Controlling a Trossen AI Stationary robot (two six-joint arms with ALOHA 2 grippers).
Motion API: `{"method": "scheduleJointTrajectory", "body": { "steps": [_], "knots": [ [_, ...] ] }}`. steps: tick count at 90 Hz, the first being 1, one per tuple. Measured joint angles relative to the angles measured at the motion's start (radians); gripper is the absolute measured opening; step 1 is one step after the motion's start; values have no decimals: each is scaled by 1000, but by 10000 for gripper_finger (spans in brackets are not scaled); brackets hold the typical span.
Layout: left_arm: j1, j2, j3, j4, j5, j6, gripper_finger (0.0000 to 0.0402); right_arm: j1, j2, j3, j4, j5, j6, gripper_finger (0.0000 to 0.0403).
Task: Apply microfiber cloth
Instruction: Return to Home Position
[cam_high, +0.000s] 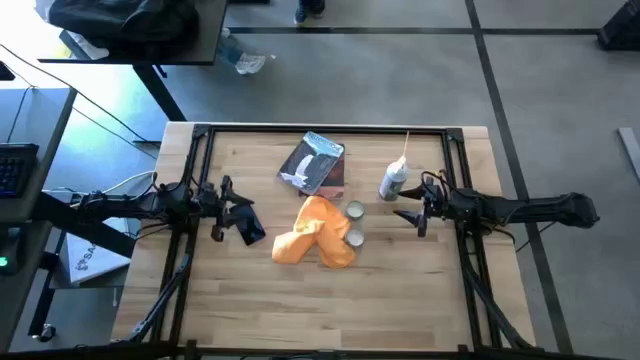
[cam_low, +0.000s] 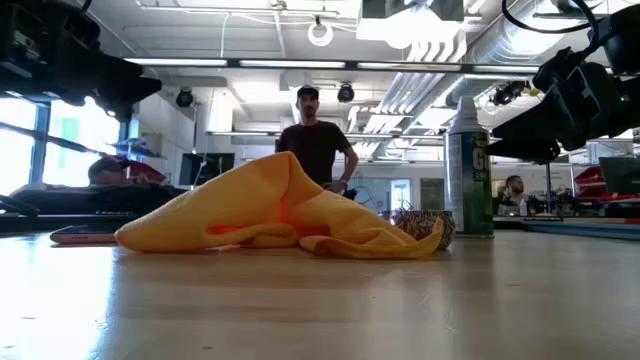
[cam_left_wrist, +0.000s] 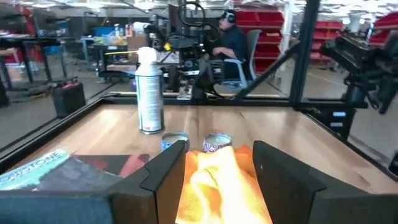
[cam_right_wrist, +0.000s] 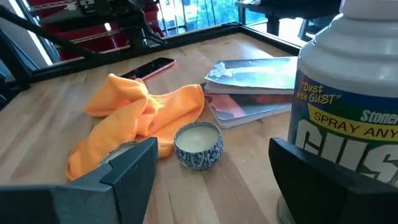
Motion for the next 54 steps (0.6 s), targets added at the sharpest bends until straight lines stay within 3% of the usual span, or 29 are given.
{"method": "scheduleJointTrajectory", "body": {
  "steps": [19, 54],
  "knots": [
    [0, 0, 0, 3, 62, 30, 168, 0, 0, 0, 0, 0, 0, 275],
    [1, 0, 1, 2, 63, 49, 168, 0, 0, 0, 0, 0, 0, 275]
  ]
}}
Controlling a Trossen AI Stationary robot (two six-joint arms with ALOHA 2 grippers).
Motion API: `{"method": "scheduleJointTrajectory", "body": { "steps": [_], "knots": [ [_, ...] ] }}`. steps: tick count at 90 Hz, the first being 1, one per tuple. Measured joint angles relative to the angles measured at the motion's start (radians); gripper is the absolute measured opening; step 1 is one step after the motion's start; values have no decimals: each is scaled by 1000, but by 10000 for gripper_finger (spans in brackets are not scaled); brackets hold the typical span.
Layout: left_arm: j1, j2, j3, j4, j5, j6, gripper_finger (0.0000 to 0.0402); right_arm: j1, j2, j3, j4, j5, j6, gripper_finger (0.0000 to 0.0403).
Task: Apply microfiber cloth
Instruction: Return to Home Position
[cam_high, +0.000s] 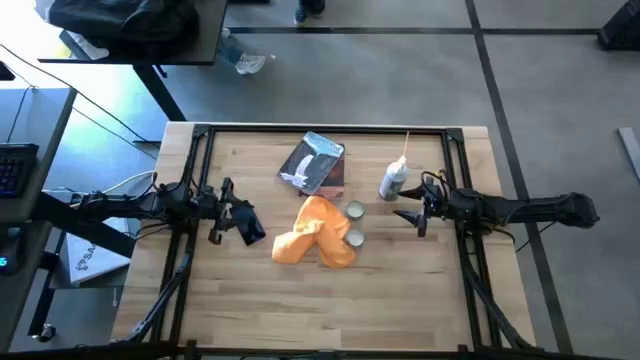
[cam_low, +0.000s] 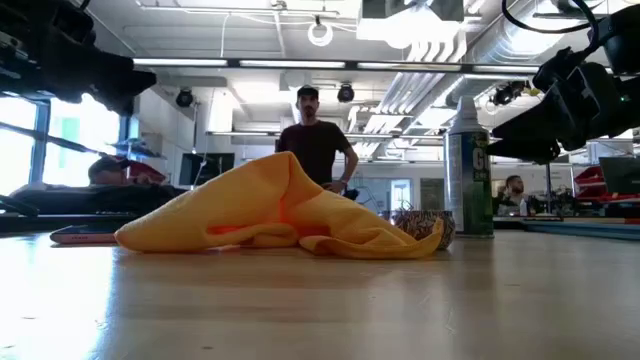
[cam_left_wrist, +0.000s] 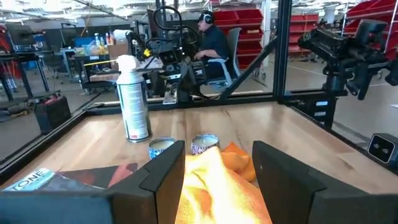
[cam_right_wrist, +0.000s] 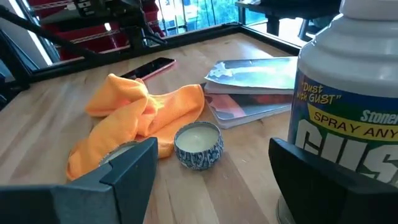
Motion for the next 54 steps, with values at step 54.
{"method": "scheduleJointTrajectory", "body": {
  "steps": [54],
  "knots": [
    [0, 0, 0, -2, -9, -8, 168, 14, -31, 0, 90, -12, -214, 275]
  ]
}}
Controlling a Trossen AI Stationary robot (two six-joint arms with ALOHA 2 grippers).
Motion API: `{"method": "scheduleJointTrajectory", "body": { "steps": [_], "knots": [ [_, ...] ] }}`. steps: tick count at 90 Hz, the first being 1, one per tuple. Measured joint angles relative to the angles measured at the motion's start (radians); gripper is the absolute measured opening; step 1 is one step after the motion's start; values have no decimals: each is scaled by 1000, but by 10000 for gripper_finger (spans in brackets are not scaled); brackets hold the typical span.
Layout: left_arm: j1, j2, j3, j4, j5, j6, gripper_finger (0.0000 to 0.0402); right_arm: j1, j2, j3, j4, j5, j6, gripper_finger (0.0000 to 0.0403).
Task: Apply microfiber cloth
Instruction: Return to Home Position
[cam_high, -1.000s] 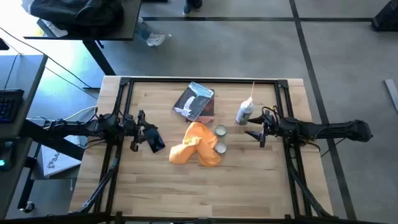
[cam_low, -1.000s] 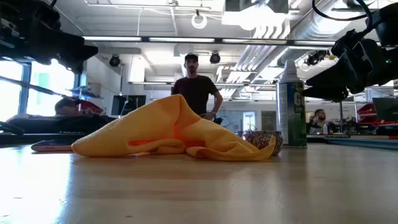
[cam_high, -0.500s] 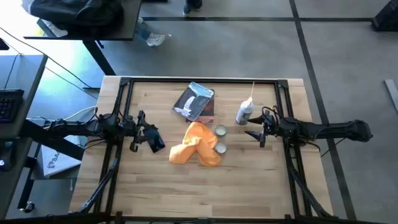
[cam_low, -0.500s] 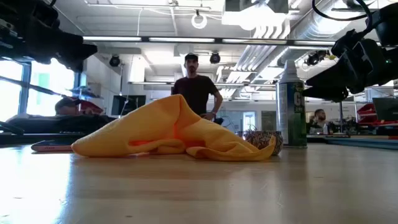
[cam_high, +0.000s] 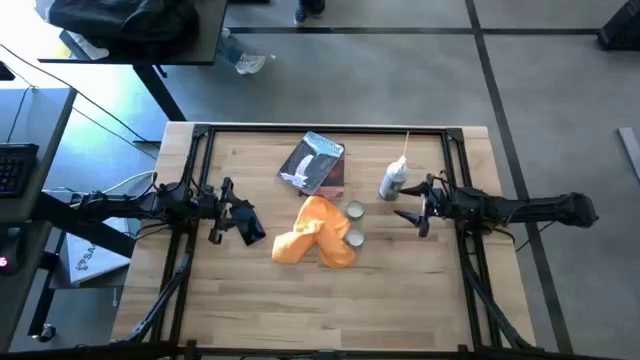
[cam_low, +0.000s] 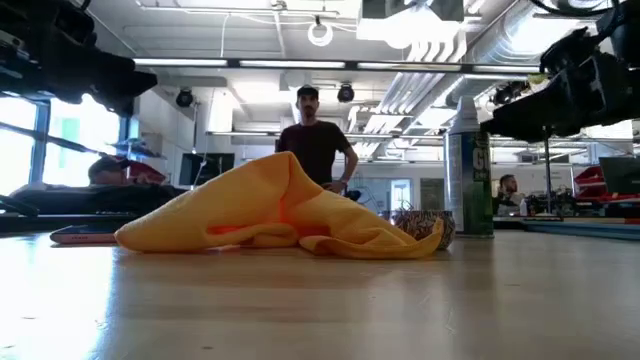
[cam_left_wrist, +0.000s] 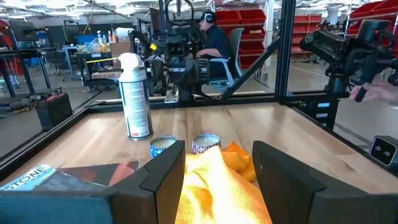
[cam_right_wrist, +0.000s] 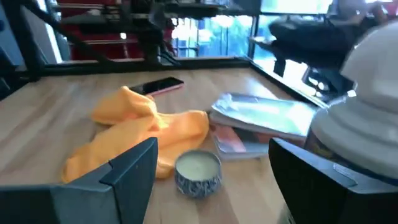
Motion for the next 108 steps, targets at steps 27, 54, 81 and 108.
{"method": "scheduleJointTrajectory", "body": {
  "steps": [27, 54, 81, 108],
  "knots": [
    [0, 1, 0, 0, 0, 2, 168, 11, -92, 0, 5, -17, 135, 275],
    [0, 1, 0, 3, 22, 9, 168, 59, -180, 0, 46, 9, 73, 275],
    [0, 1, 0, 5, 34, 25, 168, 74, -193, 0, 15, -49, 146, 275],
    [0, 1, 0, 3, 18, 37, 92, 74, -193, 0, 0, -49, 136, 275]
  ]
}}
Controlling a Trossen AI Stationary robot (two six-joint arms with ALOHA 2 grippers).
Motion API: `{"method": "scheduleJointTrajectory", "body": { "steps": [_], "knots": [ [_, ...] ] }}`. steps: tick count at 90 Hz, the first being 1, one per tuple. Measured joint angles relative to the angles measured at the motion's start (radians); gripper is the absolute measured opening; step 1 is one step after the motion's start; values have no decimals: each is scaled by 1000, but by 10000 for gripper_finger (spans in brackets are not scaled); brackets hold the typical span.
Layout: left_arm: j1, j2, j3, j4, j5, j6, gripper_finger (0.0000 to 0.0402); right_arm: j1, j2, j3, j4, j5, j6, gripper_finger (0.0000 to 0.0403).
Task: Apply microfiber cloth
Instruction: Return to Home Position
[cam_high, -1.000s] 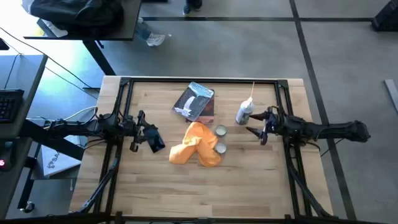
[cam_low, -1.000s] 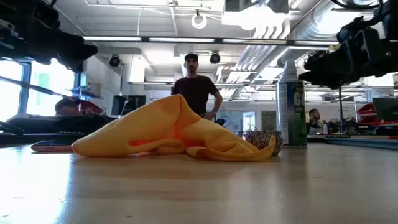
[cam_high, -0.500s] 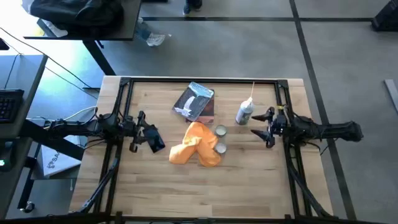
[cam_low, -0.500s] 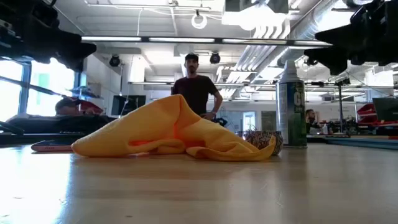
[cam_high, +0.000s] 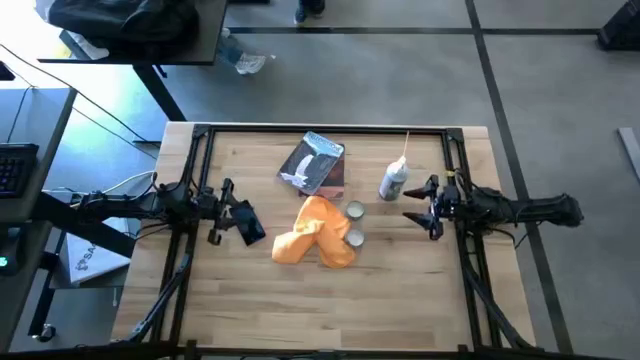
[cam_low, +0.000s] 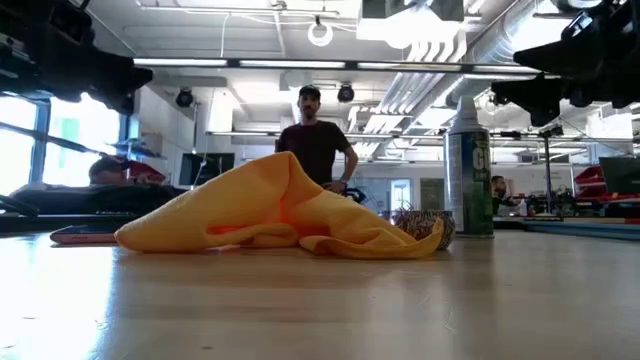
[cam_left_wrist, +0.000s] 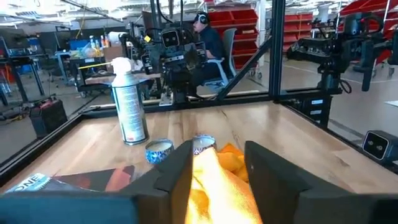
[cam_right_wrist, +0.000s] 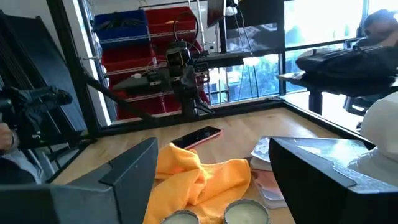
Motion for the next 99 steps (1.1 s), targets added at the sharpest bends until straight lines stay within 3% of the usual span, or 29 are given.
{"method": "scheduleJointTrajectory", "body": {
  "steps": [13, 28, 99],
  "knots": [
    [0, 0, 0, -2, -115, 0, 37, 0, 0, 0, -1, 0, 0, 275],
    [0, 0, 0, 7, -170, -1, 10, 0, 0, 0, -1, -1, 0, 275],
    [0, 0, 0, 7, -173, -1, 9, 0, 0, 0, -1, -1, 0, 275]
  ]
}}
